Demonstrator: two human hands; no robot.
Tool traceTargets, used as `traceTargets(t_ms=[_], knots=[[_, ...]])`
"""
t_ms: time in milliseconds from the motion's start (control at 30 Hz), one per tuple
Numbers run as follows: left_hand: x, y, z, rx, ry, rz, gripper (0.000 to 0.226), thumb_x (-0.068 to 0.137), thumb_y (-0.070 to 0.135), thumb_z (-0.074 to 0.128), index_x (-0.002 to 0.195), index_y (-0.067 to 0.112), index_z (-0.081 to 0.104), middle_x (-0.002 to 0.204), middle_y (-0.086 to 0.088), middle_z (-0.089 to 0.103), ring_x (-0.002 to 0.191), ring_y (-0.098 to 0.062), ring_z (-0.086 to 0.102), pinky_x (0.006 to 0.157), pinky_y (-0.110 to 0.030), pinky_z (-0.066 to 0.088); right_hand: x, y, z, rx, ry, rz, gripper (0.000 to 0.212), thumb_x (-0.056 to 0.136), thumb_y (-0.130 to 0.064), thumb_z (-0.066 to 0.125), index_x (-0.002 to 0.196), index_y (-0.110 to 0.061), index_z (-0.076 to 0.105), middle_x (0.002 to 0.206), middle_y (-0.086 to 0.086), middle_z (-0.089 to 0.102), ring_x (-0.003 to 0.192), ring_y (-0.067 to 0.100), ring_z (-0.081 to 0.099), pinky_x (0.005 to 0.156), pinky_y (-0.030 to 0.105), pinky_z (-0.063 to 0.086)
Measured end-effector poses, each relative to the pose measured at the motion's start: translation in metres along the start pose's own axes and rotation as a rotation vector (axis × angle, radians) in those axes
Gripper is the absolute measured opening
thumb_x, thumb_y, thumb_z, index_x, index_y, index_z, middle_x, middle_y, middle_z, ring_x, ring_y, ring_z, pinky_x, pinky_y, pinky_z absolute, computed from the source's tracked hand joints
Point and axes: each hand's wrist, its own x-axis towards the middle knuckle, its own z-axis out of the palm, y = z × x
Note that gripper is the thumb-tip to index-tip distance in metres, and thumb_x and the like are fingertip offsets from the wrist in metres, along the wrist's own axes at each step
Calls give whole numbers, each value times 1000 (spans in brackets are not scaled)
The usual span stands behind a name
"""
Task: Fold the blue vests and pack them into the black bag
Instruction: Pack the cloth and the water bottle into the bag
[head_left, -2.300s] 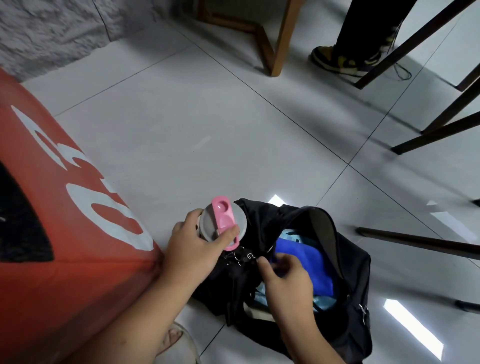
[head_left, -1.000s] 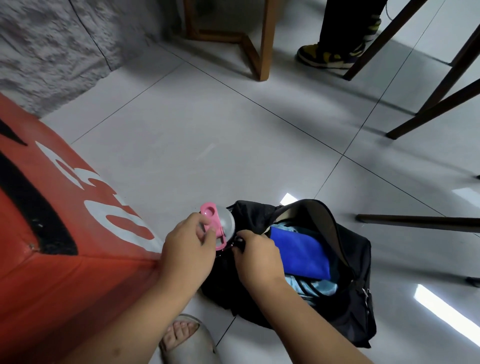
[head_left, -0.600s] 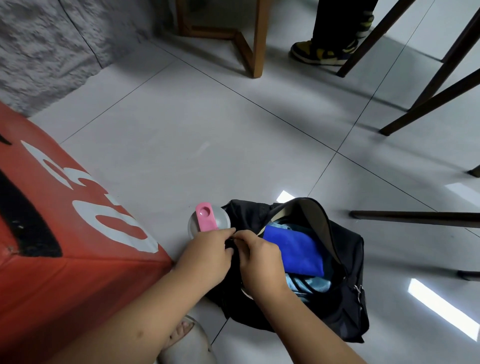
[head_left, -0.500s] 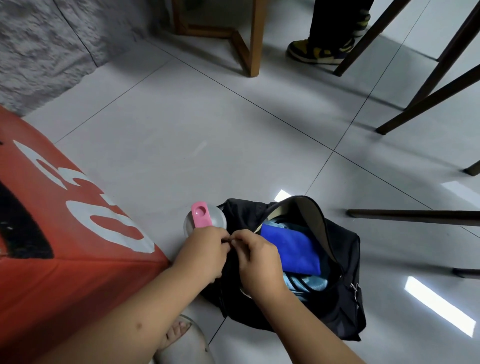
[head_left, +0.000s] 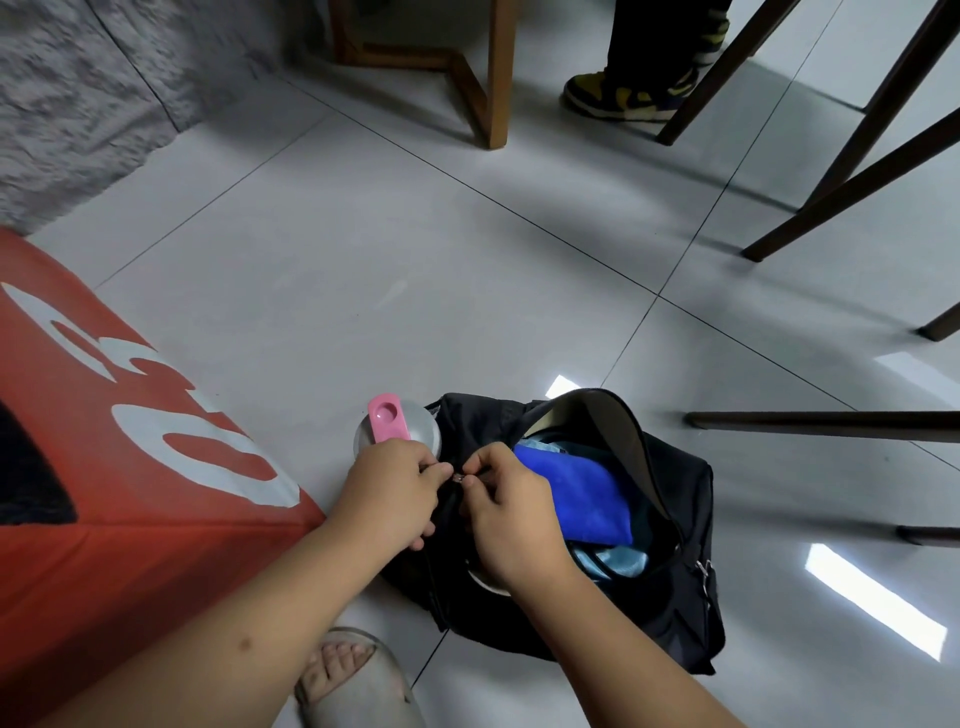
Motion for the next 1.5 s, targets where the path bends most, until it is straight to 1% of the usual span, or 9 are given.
traceTargets(t_ms=[167, 267, 467, 567, 667, 733, 900, 1233, 1500], knots=[[13, -20, -6, 149, 191, 35, 25, 85, 43, 55, 70, 25, 64, 70, -11, 67, 53, -31, 68, 51, -41, 60, 1, -2, -1, -59, 64, -5, 11, 94, -14, 52, 88, -23, 53, 63, 0, 61, 56, 15, 51, 58, 39, 46], [19, -30, -19, 227, 258, 51, 33, 89, 38, 57, 62, 20, 61, 60, -8, 63, 52, -30, 65, 55, -40, 60, 0, 1, -10, -17, 73, 18, 13, 92, -14, 50, 87, -26, 53, 65, 4, 62, 57, 17, 53, 60, 44, 49], [11, -18, -27, 560, 319, 119, 28, 96, 28, 59, 70, 20, 53, 63, -1, 46, 61, -26, 46, 59, -31, 34, -10, 6, -36, 23, 74, 12, 19, 94, -10, 52, 85, -27, 54, 71, 13, 63, 64, 32, 58, 60, 45, 51], [-3, 2, -17, 726, 415, 353, 7, 82, 17, 68, 86, 18, 62, 71, -3, 52, 68, -30, 51, 59, -37, 42, -13, 7, -43, 21, 60, 8, 18, 94, -11, 52, 86, -27, 54, 70, 12, 64, 62, 28, 56, 60, 44, 50], [-15, 15, 14, 822, 251, 681, 32, 65, 24, 86, 94, 23, 73, 88, 0, 60, 86, -28, 59, 68, -42, 51, -14, 10, -45, 10, 44, -8, 15, 95, -14, 54, 88, -27, 53, 68, 5, 64, 63, 26, 58, 63, 45, 51], [-13, 13, 26, 872, 192, 745, 33, 61, 30, 92, 88, 25, 75, 83, 5, 62, 82, -25, 61, 64, -40, 50, -15, 11, -43, -14, 23, -15, 12, 94, -16, 54, 90, -28, 54, 67, -2, 64, 63, 18, 57, 65, 44, 52], [3, 3, 25, 779, 257, 734, 27, 55, 24, 97, 67, 20, 72, 62, 3, 59, 64, -27, 59, 58, -36, 48, -17, 23, -52, -62, 58, 13, 11, 93, -17, 51, 91, -28, 53, 69, 0, 65, 53, 10, 49, 55, 35, 46], [11, -3, 25, 619, 260, 642, 32, 59, 25, 96, 65, 20, 65, 63, 7, 57, 65, -22, 54, 60, -35, 48, -32, 46, -84, -90, 70, 50, 14, 94, -16, 52, 90, -30, 53, 62, -3, 59, 51, 10, 47, 55, 37, 45], [15, -8, 23, 606, 266, 617, 38, 59, 21, 97, 64, 18, 60, 63, 5, 52, 67, -24, 53, 59, -32, 37, -40, 61, -107, -135, 141, 111, 14, 93, -18, 53, 87, -30, 53, 66, 2, 64, 57, 18, 57, 60, 45, 52]])
